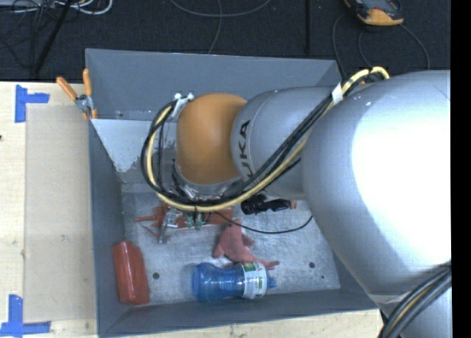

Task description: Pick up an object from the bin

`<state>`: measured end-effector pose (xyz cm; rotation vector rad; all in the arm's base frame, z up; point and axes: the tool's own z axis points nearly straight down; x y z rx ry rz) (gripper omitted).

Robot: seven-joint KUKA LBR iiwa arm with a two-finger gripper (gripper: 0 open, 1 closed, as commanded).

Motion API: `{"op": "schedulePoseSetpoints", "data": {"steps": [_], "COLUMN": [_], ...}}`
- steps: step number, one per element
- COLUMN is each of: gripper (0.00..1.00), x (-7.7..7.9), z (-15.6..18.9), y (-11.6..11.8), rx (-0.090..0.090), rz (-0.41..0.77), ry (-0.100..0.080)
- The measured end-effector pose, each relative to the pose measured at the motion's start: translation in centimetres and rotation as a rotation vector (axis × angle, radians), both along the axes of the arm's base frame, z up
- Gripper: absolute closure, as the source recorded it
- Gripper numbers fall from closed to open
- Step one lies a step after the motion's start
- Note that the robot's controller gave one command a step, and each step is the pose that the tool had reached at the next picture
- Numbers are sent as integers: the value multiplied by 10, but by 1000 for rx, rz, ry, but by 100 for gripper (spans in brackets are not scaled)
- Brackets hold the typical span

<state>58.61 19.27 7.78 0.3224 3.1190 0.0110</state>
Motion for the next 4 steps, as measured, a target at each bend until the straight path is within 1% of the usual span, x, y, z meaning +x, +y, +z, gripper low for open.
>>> {"op": "schedulePoseSetpoints", "data": {"steps": [1,2,3,4], "gripper": [100,100,100,100], "x": [0,-7,-12,-10], "z": [0,22,81,105], "y": [0,-2,-10,-27], "rx": [0,-8,-7,-4], "rz": [0,62,38,23], "ry": [0,10,12,-2]}}
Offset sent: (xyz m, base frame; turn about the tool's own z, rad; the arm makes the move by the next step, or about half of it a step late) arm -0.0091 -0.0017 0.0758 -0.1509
